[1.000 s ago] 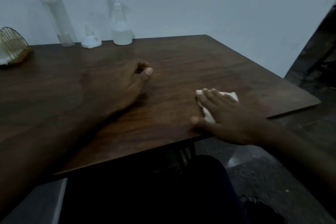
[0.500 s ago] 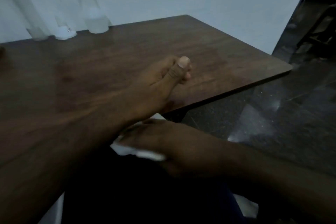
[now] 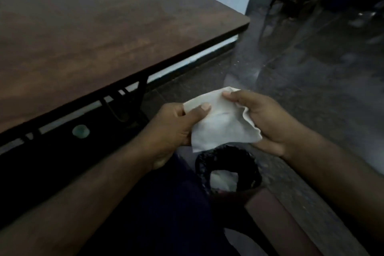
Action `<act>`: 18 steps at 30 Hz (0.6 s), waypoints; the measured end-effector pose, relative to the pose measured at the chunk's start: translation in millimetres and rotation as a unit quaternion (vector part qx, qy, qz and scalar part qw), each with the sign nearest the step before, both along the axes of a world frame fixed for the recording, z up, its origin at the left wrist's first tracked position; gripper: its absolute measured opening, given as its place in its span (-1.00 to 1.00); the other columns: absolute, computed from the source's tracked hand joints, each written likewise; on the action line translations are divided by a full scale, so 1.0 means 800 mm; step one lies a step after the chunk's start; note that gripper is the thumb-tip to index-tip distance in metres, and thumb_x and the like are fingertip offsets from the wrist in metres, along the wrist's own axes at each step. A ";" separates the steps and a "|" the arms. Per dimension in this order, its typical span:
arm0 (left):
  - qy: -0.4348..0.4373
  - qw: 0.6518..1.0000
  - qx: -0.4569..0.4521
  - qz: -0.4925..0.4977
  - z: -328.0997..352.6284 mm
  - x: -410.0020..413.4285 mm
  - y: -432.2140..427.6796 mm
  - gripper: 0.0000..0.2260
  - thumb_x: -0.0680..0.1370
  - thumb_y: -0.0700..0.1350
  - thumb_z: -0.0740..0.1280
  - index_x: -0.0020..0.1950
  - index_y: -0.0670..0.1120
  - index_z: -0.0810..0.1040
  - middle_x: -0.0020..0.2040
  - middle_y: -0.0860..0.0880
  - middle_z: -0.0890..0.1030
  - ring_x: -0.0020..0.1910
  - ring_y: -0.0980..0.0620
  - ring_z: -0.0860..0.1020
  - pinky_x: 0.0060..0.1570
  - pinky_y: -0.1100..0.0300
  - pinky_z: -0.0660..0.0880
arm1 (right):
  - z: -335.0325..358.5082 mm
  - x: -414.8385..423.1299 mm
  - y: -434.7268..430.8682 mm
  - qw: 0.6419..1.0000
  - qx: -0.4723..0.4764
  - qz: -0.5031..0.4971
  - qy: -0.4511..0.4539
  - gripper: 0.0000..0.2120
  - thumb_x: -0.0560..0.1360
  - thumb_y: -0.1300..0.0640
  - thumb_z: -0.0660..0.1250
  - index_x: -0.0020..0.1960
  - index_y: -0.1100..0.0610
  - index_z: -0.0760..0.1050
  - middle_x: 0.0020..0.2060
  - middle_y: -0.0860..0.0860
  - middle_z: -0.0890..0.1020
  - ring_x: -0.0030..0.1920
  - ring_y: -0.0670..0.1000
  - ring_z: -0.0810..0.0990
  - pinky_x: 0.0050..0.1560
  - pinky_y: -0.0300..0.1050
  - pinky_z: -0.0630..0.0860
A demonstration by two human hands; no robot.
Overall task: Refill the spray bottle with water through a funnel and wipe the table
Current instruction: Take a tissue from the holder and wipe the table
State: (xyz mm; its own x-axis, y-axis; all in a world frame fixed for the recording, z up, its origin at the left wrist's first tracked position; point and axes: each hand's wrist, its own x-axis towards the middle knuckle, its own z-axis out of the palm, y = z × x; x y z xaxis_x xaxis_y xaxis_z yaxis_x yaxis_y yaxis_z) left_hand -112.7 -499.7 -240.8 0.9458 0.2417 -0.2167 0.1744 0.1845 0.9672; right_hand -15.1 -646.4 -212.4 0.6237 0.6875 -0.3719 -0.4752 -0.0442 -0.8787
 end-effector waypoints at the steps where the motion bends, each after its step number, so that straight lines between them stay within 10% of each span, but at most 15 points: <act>1: 0.002 1.000 -0.004 0.019 -0.009 0.008 -0.006 -0.78 0.55 -0.04 0.33 -0.12 -0.13 0.72 -0.16 -0.16 0.71 -0.23 -0.05 0.69 -0.30 0.14 0.61 | -0.010 0.008 -0.010 0.999 0.025 0.003 0.036 -0.67 0.58 0.11 0.23 0.03 0.32 0.68 0.07 0.37 0.64 0.00 0.23 0.69 0.08 0.05 0.64; 8: 0.021 0.997 0.034 0.061 -0.057 0.068 -0.018 -0.74 0.61 -0.05 0.30 -0.13 -0.12 0.71 -0.18 -0.13 0.72 -0.22 -0.06 0.69 -0.32 0.14 0.59 | -0.076 0.049 -0.050 0.988 0.079 -0.022 0.131 -0.33 0.56 -0.28 0.18 0.31 0.29 0.55 0.27 0.25 0.59 0.26 0.23 0.58 0.27 0.08 0.54; 15: 0.136 0.982 0.110 0.065 -0.155 0.131 -0.050 -0.73 0.59 -0.05 0.32 -0.08 -0.27 0.62 -0.25 -0.10 0.62 -0.39 0.04 0.56 -0.53 0.28 0.44 | -0.177 0.086 -0.082 0.968 -0.136 -0.208 -0.025 -0.87 0.58 0.20 0.32 0.00 0.20 0.64 -0.17 0.11 0.72 -0.23 0.03 0.68 -0.25 -0.16 0.62; 18: 0.155 0.979 0.128 0.045 -0.187 0.152 -0.068 -0.81 0.58 -0.11 0.33 -0.02 -0.23 0.64 -0.13 -0.15 0.67 -0.18 -0.08 0.64 -0.28 0.09 0.60 | -0.222 0.100 -0.103 0.960 -0.165 -0.226 -0.007 -0.84 0.61 0.21 0.28 0.07 0.24 0.61 -0.13 0.14 0.70 -0.22 0.05 0.66 -0.17 -0.10 0.61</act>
State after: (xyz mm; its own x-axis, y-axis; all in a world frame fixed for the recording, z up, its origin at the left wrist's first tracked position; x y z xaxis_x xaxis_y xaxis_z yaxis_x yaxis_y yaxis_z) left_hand 8.8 -553.7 -390.4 0.8169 0.4046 -0.4112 0.4610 -0.0295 0.8869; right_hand 65.0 -728.9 -390.4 0.8379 0.1914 -0.5112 -0.4987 -0.1126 -0.8594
